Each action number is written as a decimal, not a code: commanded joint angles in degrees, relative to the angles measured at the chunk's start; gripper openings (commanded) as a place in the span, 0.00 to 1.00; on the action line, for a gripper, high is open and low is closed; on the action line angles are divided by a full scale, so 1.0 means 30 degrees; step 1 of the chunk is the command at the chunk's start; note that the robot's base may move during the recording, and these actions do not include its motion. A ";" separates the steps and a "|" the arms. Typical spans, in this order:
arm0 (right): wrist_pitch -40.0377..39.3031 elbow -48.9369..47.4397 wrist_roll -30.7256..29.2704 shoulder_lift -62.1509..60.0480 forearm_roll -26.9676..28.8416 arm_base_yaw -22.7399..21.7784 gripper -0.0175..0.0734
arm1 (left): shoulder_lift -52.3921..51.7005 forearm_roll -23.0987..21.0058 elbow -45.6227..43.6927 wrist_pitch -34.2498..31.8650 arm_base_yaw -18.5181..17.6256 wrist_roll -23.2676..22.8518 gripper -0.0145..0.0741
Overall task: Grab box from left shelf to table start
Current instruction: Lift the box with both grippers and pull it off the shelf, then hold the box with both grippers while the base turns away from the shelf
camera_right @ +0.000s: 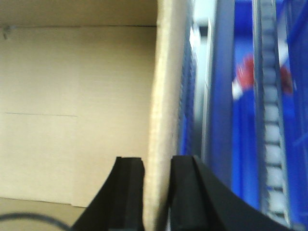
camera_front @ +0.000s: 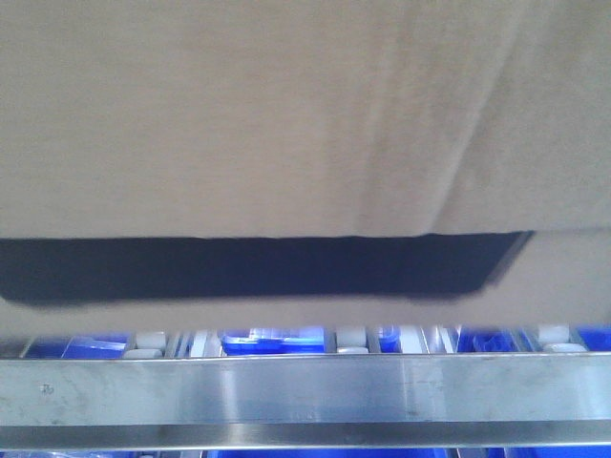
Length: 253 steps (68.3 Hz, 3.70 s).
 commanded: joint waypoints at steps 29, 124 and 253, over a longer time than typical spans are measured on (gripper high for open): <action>-0.2801 0.2242 -0.0164 -0.8263 -0.1077 -0.0258 0.25 | -0.7414 -0.0016 0.2018 -0.4096 -0.0085 0.0764 0.05; -0.2434 0.2264 -0.0164 -1.0627 -0.1061 -0.0258 0.25 | -0.9844 -0.0482 0.2352 -0.5355 -0.0052 0.1230 0.05; -0.2456 0.2264 -0.0164 -1.0627 -0.1061 -0.0258 0.25 | -0.9844 -0.0513 0.2352 -0.5355 -0.0017 0.1230 0.05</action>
